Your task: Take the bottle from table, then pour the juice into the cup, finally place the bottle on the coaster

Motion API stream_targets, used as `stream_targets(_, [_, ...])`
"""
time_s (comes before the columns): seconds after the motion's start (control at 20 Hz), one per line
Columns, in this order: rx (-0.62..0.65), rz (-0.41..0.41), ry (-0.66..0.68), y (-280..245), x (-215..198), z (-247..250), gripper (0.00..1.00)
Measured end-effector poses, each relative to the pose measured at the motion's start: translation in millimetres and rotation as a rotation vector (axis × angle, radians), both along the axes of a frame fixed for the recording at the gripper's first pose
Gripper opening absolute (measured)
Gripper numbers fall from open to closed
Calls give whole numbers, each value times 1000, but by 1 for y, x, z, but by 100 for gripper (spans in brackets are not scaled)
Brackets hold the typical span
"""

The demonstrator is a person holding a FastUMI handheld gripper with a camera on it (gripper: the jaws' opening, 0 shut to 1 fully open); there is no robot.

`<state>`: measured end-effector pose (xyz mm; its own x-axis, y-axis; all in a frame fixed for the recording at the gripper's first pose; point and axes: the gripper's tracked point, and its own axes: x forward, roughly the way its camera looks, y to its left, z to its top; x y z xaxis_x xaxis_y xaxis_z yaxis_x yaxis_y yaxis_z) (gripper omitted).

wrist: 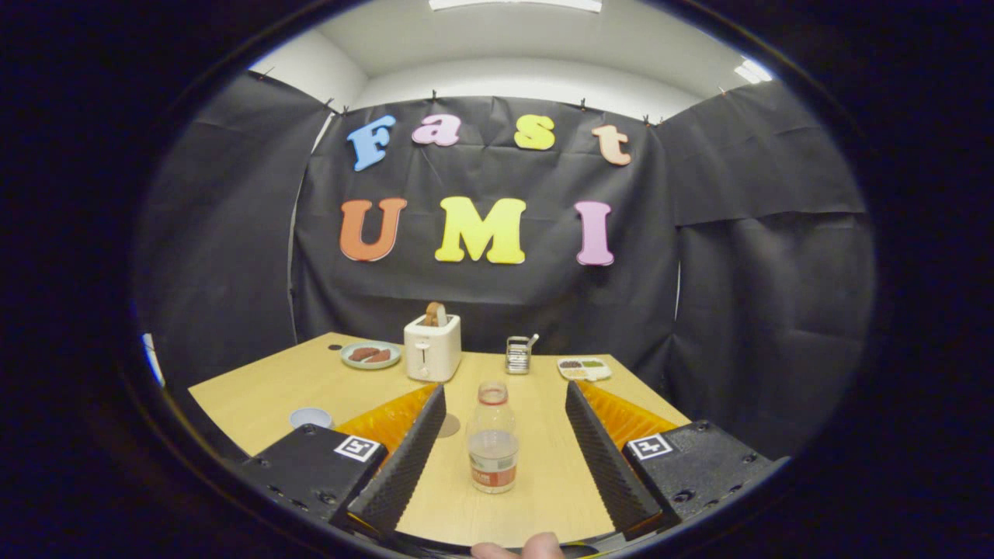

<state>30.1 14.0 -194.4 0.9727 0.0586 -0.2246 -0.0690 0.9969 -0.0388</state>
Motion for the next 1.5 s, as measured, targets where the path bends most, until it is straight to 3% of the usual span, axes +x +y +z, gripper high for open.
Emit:
stream_targets(0.3, [38, 12, 126, 9, 10, -94, 100])
stream_targets(0.7, [61, -24, 231, -5, 53, -157, 100])
stream_targets(1.25, [151, -41, 245, 3, 86, -168, 100])
stream_targets(1.4, [147, -52, 242, 2, 89, -164, 86])
stream_targets(1.5, [133, -50, 251, 3, 88, -165, 84])
